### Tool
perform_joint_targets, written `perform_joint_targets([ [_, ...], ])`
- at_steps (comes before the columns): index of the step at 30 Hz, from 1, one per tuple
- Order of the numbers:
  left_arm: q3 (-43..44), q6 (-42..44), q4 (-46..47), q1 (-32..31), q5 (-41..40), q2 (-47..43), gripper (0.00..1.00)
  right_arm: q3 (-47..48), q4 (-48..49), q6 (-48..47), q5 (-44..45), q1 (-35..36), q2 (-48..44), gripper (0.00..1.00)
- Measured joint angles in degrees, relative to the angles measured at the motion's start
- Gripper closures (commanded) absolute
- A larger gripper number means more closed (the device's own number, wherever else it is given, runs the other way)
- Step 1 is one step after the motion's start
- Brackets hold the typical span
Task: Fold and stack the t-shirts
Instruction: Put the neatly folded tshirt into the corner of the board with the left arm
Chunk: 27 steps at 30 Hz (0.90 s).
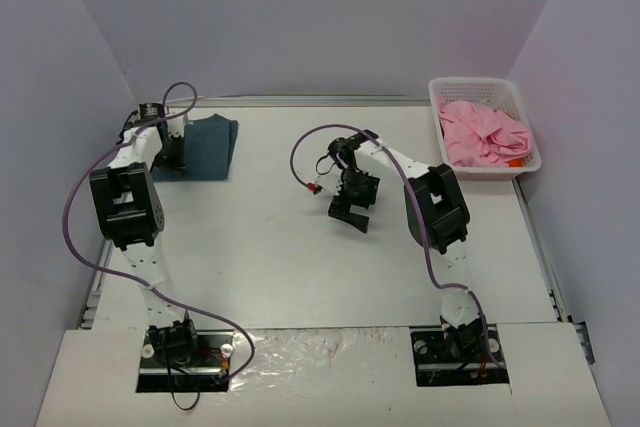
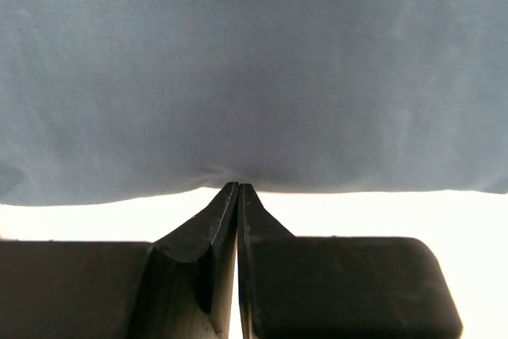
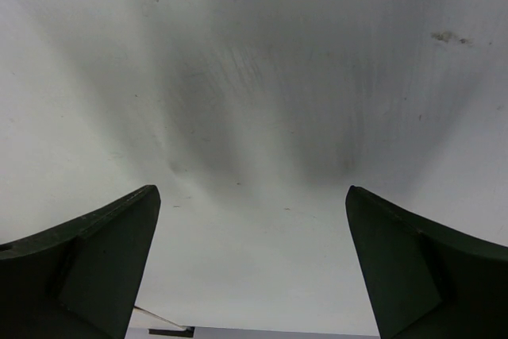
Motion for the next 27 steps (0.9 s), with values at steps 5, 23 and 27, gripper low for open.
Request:
perform_joint_targets([
  [5,0.0,-1.1,-0.1,0.0,1.0,-2.6,0.98,0.0,0.0,0.0,0.0,0.0,0.0,0.00],
  [23,11.6,-3.9,-2.4,-0.1,2.6,7.7,0.98,-0.1,-0.1,0.0,0.0,0.0,0.0,0.00],
  [27,11.6,-3.9,-2.7,-0.1,2.7,8.4,0.98,-0.1,-0.1,0.0,0.0,0.0,0.2,0.00],
])
